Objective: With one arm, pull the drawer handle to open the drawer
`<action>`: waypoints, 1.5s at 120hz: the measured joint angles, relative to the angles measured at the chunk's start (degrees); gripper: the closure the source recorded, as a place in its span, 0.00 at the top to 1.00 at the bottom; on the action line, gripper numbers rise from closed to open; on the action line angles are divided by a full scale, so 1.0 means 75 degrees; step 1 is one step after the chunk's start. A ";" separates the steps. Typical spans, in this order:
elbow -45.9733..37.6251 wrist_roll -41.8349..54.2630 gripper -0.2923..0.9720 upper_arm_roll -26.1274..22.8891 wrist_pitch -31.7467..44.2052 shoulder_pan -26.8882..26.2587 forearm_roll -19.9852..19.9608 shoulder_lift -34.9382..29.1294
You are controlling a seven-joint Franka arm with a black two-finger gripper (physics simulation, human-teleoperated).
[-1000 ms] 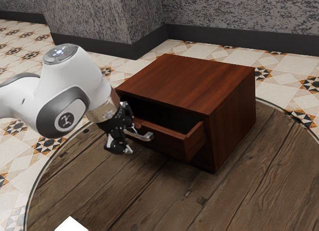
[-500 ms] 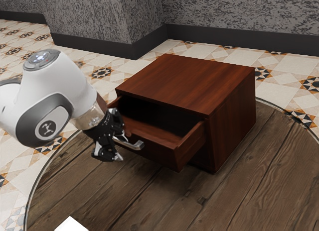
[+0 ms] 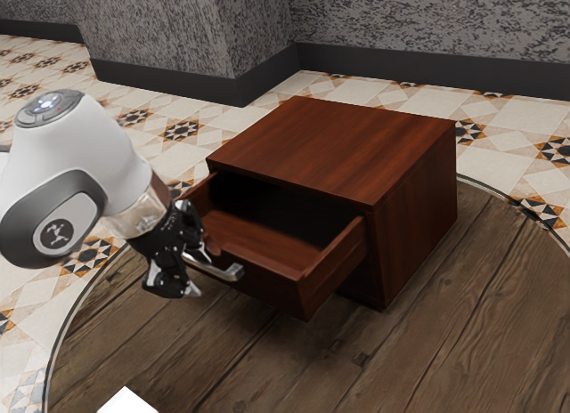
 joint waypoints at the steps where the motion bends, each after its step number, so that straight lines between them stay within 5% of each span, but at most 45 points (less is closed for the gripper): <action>1: -0.0002 0.0000 0.48 0.0000 -0.0007 0.0000 0.0000 -0.0008; 180: 0.0295 0.0206 0.49 -0.0171 -0.0964 -0.0006 0.0256 -0.0146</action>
